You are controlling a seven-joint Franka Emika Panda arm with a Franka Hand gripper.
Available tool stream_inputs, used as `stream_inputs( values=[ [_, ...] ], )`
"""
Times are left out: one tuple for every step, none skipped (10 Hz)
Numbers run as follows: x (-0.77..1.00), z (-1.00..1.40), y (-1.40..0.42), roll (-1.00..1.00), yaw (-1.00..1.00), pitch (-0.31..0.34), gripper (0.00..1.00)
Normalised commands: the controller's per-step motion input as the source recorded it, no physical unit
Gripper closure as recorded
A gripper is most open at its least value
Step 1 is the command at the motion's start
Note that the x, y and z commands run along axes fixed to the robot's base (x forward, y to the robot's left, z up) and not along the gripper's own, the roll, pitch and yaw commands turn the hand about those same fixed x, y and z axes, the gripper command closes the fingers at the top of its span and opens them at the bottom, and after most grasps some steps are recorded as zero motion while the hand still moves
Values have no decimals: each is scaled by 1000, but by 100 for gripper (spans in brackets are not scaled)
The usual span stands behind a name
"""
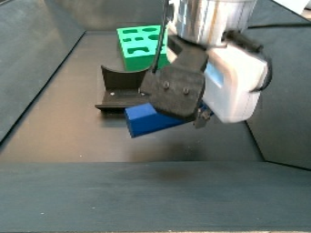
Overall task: Pick up the hexagon object. Move up. Place the hexagon object on the fixture. Regrasp the hexagon object. Move to above the board. Insert the hexagon object.
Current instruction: Place the hexagon object on the fixture.
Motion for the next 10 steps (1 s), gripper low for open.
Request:
stream_inputs(
  values=[
    [-11,1000,-3,-5,-2,23,100],
    [-15,1000,-3,-5,-5,35,100],
    [-18,1000,-2,-3,-7,38,100],
    [-25,1000,-1,0,-10,41,100],
    [-28,1000,0,4,-12,41,100],
    [-30,1000,2,5,-14,43,100],
    [-27,861,6,9,-15,46,100],
    [-22,692,8,10,-17,52,100],
    [-13,469,11,11,-19,65,100],
    [-7,355,13,10,-20,72,100]
  ],
)
